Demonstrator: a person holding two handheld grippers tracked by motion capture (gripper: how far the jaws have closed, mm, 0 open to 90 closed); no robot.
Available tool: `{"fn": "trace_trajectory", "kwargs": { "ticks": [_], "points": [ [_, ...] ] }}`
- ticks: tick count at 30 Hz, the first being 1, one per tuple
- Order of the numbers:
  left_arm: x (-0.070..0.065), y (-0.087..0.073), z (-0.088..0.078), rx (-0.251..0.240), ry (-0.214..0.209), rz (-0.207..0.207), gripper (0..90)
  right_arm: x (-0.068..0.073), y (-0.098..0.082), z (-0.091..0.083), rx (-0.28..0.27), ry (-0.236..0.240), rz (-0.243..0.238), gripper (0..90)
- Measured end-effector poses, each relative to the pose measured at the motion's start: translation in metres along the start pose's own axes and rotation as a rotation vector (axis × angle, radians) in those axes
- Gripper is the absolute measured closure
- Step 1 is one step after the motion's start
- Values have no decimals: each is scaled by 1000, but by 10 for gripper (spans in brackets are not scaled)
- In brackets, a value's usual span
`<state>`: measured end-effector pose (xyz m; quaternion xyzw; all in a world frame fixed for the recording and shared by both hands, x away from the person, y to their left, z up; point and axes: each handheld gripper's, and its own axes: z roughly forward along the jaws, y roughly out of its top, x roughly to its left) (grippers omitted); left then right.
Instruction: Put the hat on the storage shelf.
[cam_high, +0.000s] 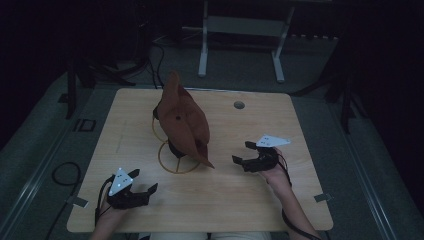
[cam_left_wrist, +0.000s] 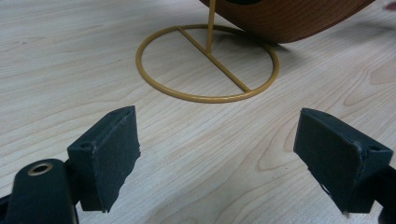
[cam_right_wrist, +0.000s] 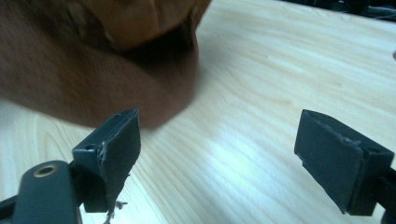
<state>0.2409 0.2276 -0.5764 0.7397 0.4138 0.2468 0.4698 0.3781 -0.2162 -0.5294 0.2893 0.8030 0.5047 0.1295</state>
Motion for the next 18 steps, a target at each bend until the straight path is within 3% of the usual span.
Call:
{"fn": "trace_trajectory", "kwargs": {
  "ticks": [7, 18],
  "points": [
    [0, 0, 0, 1, -1, -1, 149, -6, -25, -6, 36, -21, 8, 146],
    [1, 0, 0, 1, -3, -1, 149, -9, -37, -13, 47, -38, -1, 147]
  ]
}}
